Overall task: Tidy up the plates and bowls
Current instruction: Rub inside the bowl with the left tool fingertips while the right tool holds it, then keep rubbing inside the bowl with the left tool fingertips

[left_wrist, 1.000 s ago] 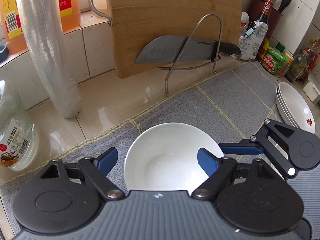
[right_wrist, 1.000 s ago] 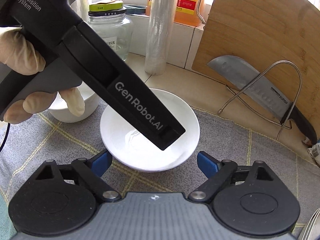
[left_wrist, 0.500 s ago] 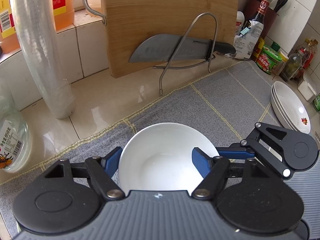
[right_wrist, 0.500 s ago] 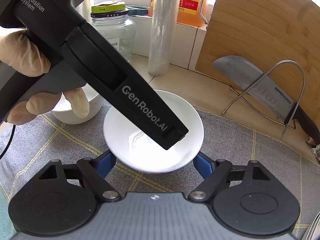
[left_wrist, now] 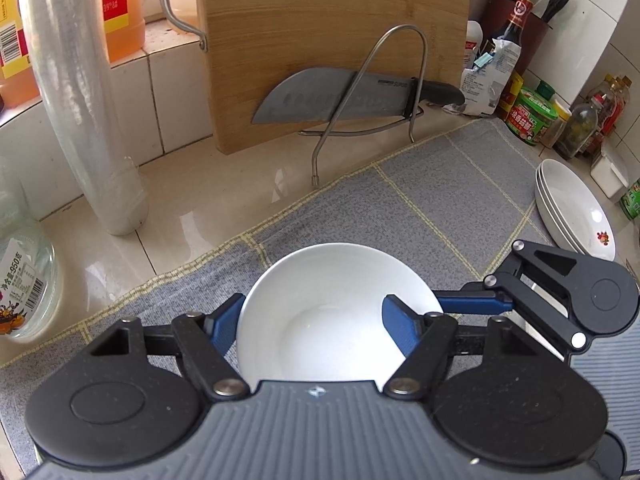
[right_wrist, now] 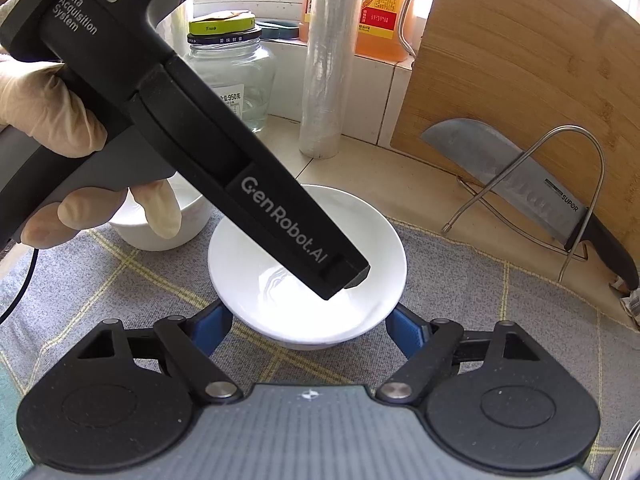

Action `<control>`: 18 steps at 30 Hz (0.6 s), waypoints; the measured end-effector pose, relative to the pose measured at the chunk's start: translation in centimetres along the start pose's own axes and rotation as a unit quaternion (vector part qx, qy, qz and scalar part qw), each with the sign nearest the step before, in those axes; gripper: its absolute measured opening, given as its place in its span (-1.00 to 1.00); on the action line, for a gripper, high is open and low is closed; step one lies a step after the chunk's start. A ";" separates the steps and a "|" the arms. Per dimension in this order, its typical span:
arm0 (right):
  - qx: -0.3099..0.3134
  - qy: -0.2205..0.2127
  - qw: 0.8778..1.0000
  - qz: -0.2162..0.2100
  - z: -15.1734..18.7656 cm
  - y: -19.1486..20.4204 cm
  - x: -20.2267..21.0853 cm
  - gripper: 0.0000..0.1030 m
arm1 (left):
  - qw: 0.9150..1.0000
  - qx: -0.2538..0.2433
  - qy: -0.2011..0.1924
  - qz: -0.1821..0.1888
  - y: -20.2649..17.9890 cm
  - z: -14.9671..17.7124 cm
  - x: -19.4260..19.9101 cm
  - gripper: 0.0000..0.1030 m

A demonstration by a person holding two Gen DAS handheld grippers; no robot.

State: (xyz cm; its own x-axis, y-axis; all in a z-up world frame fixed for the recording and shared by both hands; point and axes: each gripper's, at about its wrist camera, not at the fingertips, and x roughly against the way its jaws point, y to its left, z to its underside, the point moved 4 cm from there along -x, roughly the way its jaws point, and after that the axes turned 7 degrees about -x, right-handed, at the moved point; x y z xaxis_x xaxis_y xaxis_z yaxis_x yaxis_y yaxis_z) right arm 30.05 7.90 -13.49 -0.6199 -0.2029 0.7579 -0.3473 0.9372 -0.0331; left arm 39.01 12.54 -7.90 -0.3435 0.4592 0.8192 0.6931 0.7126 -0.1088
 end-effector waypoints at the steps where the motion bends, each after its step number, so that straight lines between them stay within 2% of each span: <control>1: 0.001 -0.001 1.000 0.001 0.0 0.1 0.2 0.68 | 1.000 -0.001 -0.001 -0.001 -0.1 0.0 0.2 0.41; 12: -0.006 -0.020 1.000 0.002 0.4 0.3 3.1 0.68 | 1.000 -0.022 -0.008 -0.003 -2.2 -0.1 2.4 0.41; 18: -0.018 -0.028 0.999 0.012 1.3 0.2 5.0 0.68 | 0.999 -0.051 -0.010 -0.001 -4.3 -0.3 3.4 0.41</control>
State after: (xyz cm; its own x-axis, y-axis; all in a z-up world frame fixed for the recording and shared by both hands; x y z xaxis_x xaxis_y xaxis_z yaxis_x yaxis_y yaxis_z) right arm 25.99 6.66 -10.49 -0.6668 -0.1954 0.7191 -0.3079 0.9510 -0.0270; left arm 35.03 10.87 -4.47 -0.3569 0.4689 0.8079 0.7524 0.6569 -0.0488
